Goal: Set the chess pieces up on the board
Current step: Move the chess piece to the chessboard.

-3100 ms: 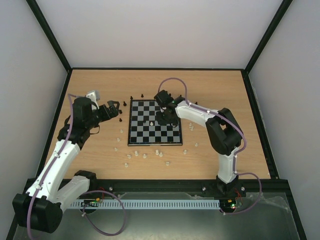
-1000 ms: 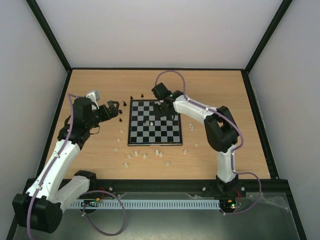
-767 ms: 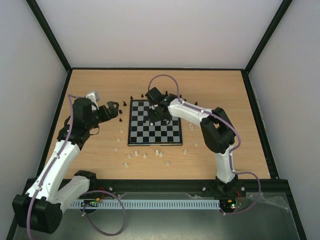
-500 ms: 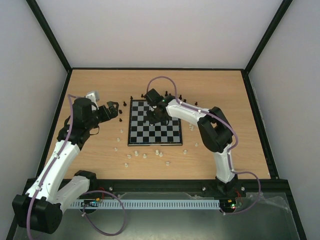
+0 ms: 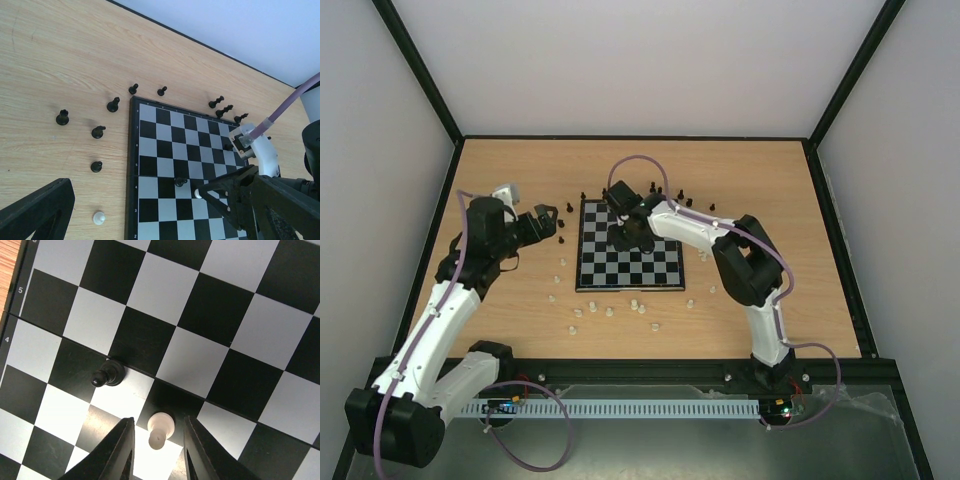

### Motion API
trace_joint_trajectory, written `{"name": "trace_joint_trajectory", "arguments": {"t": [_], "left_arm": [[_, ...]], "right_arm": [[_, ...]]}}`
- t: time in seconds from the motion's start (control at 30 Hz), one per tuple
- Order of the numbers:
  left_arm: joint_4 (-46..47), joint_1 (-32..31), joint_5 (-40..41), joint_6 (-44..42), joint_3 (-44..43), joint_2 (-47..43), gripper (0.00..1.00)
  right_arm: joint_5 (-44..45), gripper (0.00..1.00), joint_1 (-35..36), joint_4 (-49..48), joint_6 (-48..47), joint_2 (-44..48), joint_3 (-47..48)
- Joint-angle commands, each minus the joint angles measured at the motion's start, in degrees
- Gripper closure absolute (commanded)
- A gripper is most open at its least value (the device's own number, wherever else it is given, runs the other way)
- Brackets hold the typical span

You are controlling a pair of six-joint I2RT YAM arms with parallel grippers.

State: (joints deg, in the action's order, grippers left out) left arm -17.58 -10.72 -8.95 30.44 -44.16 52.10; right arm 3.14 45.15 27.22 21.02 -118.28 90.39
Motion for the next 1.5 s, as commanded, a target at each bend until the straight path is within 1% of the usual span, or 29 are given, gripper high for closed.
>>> {"name": "trace_joint_trajectory", "arguments": {"t": [0.0, 0.2, 0.3, 0.4, 0.8, 1.47], "left_arm": [[-0.2, -0.3, 0.2, -0.2, 0.4, -0.5, 0.0], [-0.1, -0.4, 0.3, -0.1, 0.6, -0.4, 0.01], [-0.2, -0.4, 0.4, 0.0, 0.6, -0.4, 0.01], [-0.2, -0.4, 0.5, -0.1, 0.7, -0.5, 0.01], [-0.5, -0.4, 0.5, 0.0, 1.0, -1.0, 0.01], [-0.1, -0.5, 0.5, 0.1, 1.2, -0.5, 0.01]], "right_arm": [[-0.1, 0.74, 0.6, 3.4, 0.0, -2.0, 0.9], [-0.1, 0.77, 0.6, 3.4, 0.0, -2.1, 0.5], [-0.1, 0.83, 0.8, 3.4, 0.0, -1.9, 0.5], [0.0, 0.85, 1.1, 3.3, 0.0, -1.3, -1.2], [0.8, 0.86, 3.5, 2.6, 1.5, 1.9, -7.3], [1.4, 0.86, 6.0, 2.6, 3.2, 5.6, -12.6]]}}
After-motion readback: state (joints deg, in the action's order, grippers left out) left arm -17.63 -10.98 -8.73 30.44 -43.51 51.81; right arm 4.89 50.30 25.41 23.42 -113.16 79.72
